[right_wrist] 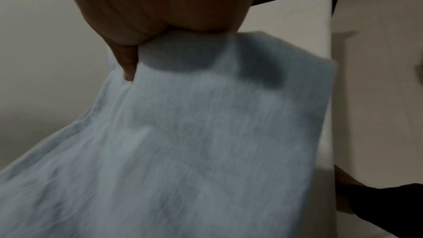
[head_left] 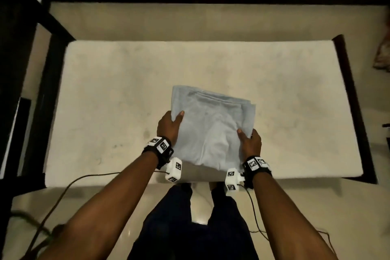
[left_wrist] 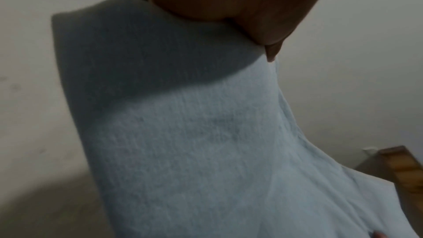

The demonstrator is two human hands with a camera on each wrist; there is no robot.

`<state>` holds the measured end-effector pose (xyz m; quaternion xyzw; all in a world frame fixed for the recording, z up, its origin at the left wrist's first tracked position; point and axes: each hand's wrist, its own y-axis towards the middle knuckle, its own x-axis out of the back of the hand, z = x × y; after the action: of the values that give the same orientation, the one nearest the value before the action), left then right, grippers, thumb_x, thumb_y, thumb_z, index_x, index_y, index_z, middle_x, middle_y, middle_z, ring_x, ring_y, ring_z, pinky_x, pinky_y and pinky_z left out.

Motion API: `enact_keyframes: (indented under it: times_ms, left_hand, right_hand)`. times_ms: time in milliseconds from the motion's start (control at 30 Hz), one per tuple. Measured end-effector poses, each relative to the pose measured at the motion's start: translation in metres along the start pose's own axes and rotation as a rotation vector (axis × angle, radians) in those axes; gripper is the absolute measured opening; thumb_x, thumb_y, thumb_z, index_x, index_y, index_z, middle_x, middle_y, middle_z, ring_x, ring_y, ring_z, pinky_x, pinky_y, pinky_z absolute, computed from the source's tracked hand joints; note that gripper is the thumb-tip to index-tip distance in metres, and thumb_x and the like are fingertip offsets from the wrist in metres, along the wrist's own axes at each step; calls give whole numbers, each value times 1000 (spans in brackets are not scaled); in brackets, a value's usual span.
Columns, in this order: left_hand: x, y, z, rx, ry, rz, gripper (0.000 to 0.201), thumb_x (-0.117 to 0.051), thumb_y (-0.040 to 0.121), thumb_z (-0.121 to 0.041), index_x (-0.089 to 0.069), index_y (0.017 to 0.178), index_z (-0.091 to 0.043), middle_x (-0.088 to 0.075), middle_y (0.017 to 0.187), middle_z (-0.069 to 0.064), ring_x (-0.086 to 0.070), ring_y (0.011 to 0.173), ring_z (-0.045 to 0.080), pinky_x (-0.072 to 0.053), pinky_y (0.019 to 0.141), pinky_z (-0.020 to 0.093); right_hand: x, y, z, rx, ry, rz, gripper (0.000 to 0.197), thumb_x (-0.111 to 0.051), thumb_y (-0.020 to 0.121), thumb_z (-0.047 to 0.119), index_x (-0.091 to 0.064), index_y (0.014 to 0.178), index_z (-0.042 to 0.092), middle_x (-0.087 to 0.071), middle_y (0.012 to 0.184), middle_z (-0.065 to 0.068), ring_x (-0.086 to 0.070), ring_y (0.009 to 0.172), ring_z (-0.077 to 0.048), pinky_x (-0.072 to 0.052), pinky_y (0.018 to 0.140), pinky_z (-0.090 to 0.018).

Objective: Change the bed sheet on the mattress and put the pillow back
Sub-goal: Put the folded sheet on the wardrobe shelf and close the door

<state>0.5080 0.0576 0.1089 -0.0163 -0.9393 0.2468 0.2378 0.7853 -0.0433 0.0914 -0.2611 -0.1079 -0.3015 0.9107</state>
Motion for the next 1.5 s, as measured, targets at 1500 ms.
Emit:
enact_keyframes:
  times_ms: [1500]
  left_hand:
    - [-628, -357, -346, -860, 332, 982, 43, -63, 97, -47, -62, 90, -5, -67, 83, 8, -62, 77, 24, -43, 64, 31]
  right_hand:
    - [632, -104, -142, -113, 620, -1194, 22, -78, 81, 37, -75, 98, 23, -77, 97, 3, -73, 94, -23, -58, 90, -52]
